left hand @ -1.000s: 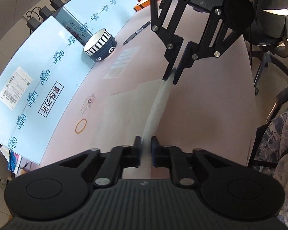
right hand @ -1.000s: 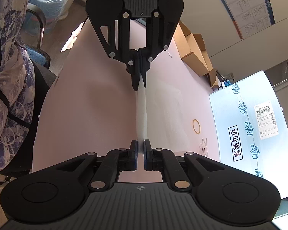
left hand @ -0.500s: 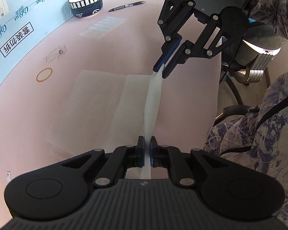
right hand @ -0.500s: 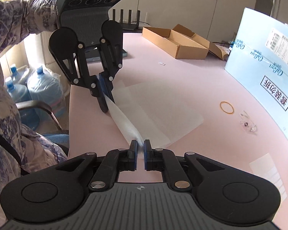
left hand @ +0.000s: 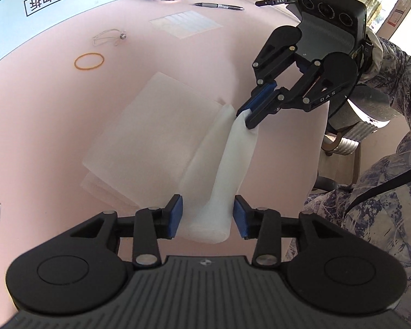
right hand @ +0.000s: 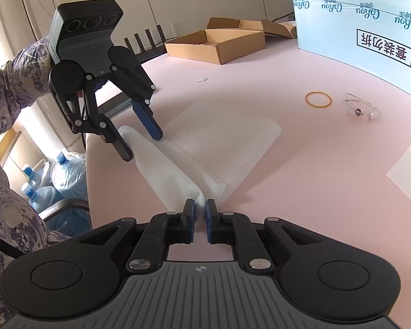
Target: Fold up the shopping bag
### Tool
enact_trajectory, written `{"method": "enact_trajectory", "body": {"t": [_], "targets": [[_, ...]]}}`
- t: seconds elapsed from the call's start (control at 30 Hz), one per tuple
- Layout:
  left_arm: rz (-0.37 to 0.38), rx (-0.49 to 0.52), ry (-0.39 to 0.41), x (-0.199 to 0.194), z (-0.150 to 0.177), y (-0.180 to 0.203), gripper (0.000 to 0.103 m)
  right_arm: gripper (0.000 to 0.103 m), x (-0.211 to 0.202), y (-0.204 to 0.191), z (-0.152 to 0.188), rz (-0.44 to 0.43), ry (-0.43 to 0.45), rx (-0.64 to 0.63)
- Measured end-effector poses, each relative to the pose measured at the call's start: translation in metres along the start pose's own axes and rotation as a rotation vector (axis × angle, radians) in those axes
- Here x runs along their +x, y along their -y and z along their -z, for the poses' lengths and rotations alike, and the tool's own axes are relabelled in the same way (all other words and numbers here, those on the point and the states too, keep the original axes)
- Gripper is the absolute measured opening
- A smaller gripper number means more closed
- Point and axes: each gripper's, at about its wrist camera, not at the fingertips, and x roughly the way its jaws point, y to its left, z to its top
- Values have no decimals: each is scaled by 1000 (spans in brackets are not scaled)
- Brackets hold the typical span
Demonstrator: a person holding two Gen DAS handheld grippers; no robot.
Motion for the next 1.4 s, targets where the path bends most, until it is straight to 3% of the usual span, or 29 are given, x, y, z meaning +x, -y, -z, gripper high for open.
{"method": "enact_trajectory", "body": {"t": [0.17,0.23,0.33,0.47,0.5,0.6,0.67,0.8,1.03,1.07,1.1,1.13,1.17,1.27,1.33,1.4], "targets": [[-98,-28,142,-35,11,20,46,7,1,-1,5,27,22,-1],[-144,-95,252,-50,13,31,45,7,1,-2,8,39,38,-2],[-54,-131,375,-49,19,44,44,7,1,-1,14,52,70,25],[-75,-198,449,-14,27,59,13,7,1,-9,19,95,94,16],[-75,-216,461,-6,28,59,9,8,1,-11,19,106,92,6],[-67,-235,422,15,25,55,8,9,2,-15,19,126,93,-9],[-125,-250,393,24,23,50,8,9,1,-16,22,134,108,-9],[-180,-282,422,24,32,40,8,10,1,-16,25,139,131,1],[-139,-366,443,25,41,20,8,12,1,-20,27,169,150,-13],[-135,-371,441,25,41,18,8,18,0,-23,29,194,158,-26],[-131,-373,436,25,41,18,8,38,-1,-27,30,234,166,-37],[-126,-375,431,25,40,16,8,51,-3,-32,32,296,175,-53],[-117,-381,425,25,40,14,8,56,-5,-37,34,337,192,-78],[-81,-400,400,24,38,7,8,56,-15,-55,45,349,231,-171],[-39,-429,376,24,35,-3,8,56,-16,-74,50,412,224,-304],[1,-462,356,25,34,-11,8,56,-9,-99,59,523,191,-537]]}}
